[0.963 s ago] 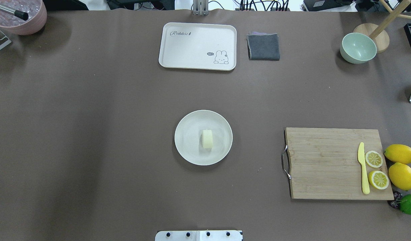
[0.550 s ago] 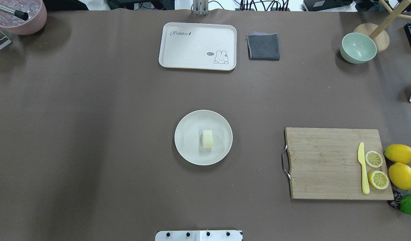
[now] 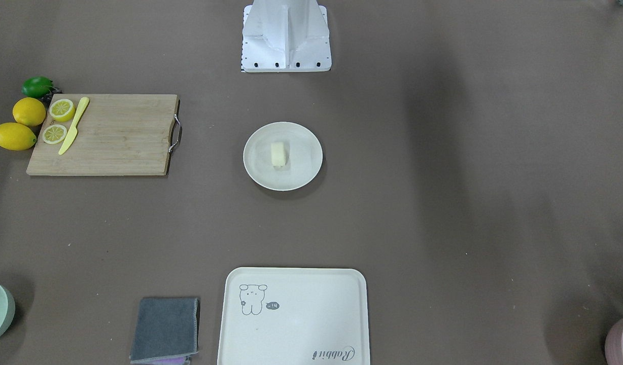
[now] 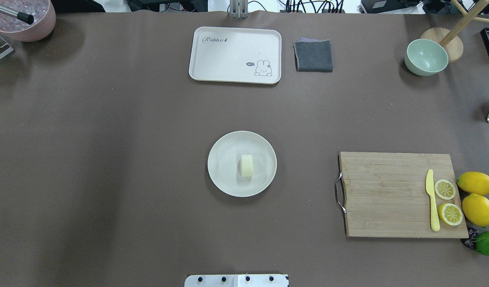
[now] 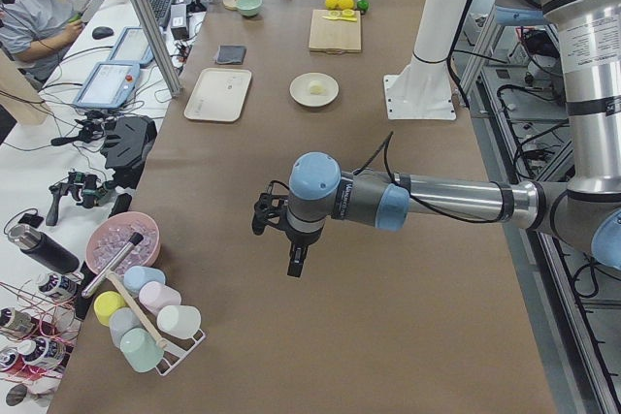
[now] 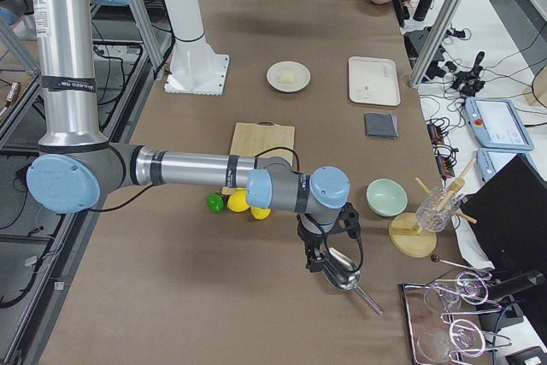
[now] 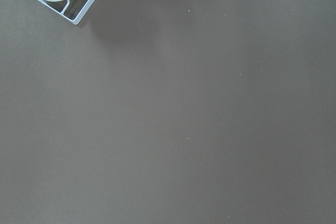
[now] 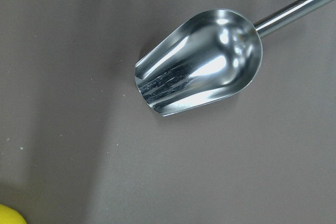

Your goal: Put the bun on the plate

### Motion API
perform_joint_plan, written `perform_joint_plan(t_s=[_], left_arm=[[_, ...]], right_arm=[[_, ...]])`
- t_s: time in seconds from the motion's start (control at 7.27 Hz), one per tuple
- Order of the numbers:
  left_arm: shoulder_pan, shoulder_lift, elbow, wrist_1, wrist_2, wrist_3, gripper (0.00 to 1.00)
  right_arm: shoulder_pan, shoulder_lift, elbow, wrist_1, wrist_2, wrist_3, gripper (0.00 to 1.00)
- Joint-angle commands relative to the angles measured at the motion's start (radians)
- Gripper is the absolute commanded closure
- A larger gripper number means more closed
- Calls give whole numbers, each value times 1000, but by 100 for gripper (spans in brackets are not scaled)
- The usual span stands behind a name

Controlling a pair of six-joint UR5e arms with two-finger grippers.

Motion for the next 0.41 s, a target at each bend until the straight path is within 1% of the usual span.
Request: perform_joint_plan(t_s=[0.0, 0.28], left_arm=[[-1, -1, 4, -2, 2, 0, 2], [-1, -1, 6, -2, 2, 0, 2]], right_arm=[[0, 0, 0, 0, -1, 1, 0], [0, -3, 0, 0, -1, 1, 0]])
